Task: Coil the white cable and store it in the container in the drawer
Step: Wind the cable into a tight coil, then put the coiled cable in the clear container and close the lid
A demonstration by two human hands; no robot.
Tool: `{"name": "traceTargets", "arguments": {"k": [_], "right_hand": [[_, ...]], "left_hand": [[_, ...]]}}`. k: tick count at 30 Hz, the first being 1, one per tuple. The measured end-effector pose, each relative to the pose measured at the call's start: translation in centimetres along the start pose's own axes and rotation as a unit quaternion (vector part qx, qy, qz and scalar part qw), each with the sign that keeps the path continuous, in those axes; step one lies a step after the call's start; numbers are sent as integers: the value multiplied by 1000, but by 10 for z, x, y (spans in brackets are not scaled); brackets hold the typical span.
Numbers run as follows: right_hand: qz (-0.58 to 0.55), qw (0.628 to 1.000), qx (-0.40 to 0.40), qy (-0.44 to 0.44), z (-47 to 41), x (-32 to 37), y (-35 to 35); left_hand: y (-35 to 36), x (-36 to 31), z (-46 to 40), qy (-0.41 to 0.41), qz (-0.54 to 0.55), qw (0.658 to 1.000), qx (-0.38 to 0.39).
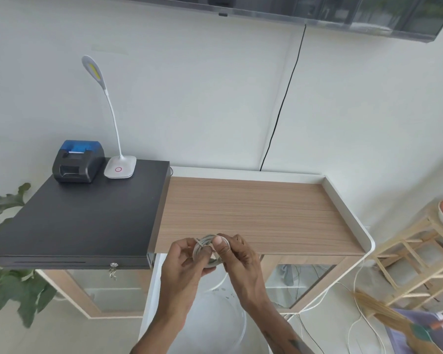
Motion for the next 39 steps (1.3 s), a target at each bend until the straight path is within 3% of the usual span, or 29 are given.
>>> {"name": "traceTargets", "arguments": {"k": [3,6,9,12,15,19,25,29,34,39], "right_hand": [[-2,1000,21,10,-1,-6,1],[-12,999,37,13,-4,-11,7],[-94,992,31,72,-10,-19,12],[-147,982,31,114,-17,-31,12],[-175,972,8,158,-24,-47,7],[-166,960,-16,224,-23,-79,-3],[-128,950,-8,285,-2,-128,-3],[-66,943,-11,327,15,-161,-4],[16,922,40,385,35,-204,-4],[78,900,9,430,39,-229,6]], "left_hand": [[2,1,-9,81,-175,981,-37],[6,-6,-22,158,-346,921,-79],[8,-5,-39,138,-401,903,-70],[4,4,-50,87,-379,921,5],[-10,14,-55,-38,-254,964,73],[-25,33,-58,-129,-180,967,126],[-27,76,-48,-269,-57,957,91],[-27,113,-40,-303,-67,948,64],[-34,159,-29,-316,-125,940,3],[-36,194,-18,-335,-158,923,-104]]}}
Point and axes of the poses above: each hand's wrist, its own z-axis away from the middle knuckle, its own y-axis out of the palm, x = y × z, the point moved 2 cm from there along -z, towards the middle knuckle, and after that the axes turned 3 degrees about -x, right-handed, at the moved point
